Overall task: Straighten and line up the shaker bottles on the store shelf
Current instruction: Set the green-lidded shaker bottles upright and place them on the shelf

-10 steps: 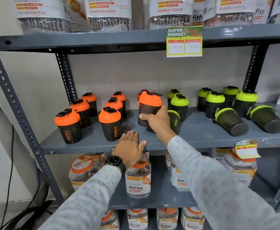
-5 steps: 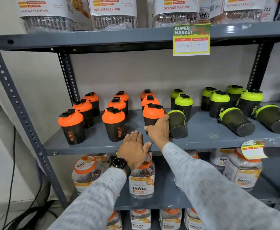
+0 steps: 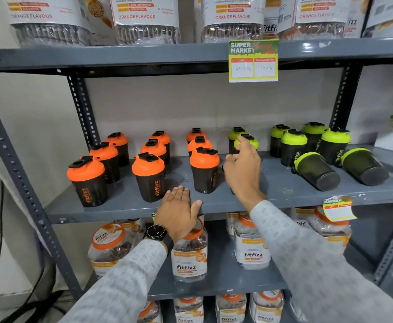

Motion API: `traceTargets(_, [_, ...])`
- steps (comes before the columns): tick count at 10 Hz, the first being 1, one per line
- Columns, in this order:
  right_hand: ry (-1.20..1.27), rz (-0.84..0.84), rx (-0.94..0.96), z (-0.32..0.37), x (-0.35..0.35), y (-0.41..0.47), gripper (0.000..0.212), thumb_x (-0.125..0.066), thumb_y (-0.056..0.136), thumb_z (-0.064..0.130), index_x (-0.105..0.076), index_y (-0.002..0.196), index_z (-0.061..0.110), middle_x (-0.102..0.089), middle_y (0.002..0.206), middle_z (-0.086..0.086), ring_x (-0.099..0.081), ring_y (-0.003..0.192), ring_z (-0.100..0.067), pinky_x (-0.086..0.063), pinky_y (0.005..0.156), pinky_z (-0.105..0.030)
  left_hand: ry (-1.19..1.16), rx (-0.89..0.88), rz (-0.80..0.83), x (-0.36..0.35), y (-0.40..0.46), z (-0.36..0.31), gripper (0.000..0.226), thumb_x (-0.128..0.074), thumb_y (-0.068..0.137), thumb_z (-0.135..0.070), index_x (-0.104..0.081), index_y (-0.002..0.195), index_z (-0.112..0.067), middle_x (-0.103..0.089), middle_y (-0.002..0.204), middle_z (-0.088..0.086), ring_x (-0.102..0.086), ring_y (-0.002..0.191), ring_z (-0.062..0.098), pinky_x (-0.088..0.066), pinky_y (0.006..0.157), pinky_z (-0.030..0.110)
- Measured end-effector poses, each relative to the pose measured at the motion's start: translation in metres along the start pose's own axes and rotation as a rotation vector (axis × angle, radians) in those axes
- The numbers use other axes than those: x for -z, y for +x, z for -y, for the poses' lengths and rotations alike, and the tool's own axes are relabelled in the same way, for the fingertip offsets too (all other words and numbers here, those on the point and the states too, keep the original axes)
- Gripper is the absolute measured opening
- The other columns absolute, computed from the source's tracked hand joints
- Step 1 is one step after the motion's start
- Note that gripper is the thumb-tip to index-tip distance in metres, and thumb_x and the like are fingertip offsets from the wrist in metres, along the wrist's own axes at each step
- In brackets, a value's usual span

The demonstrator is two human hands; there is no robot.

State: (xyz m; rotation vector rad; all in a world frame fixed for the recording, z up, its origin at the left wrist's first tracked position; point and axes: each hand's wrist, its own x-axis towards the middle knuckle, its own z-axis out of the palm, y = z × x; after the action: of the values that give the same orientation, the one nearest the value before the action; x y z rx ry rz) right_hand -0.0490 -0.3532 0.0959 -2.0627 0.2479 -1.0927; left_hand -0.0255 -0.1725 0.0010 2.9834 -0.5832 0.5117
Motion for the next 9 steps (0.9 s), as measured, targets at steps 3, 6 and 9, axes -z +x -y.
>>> traceTargets(3, [0.05,0.428,-0.652,-0.064,0.016,0.052,0.054,-0.078,0.085,0.054,-0.061,0.114,0.011,-0.065,0.093,-0.009,-0.066,0.078,-0.028,-0.054,0.061,-0.034,0.003,0.013,0.016,0.007,-0.002,-0.004,0.07,-0.016,0.107,-0.053,-0.031,0.161,-0.009,-0.031,0.168,0.012,-0.026,0.157,0.026,-0.012,0.13,0.04])
traceTargets(6, [0.361,0.514,-0.832,-0.08,0.014,0.063,0.049,-0.085,0.082,0.031,-0.058,0.116,0.008,-0.075,0.082,-0.02,-0.075,0.054,-0.029,-0.057,0.042,-0.041,-0.016,0.005,0.018,0.002,0.0,-0.001,0.072,-0.016,0.107,-0.055,-0.033,0.16,-0.01,-0.033,0.167,0.012,-0.028,0.156,0.026,-0.013,0.13,0.04])
traceTargets(9, [0.51,0.276,-0.717,-0.087,0.012,0.057,0.059,-0.095,0.064,0.034,-0.068,0.107,0.005,-0.078,0.09,-0.017,-0.077,0.061,-0.022,-0.061,0.048,-0.038,-0.02,0.014,0.016,0.002,0.0,-0.002,0.072,-0.017,0.107,-0.055,-0.033,0.16,-0.01,-0.032,0.167,0.011,-0.027,0.156,0.026,-0.013,0.131,0.04])
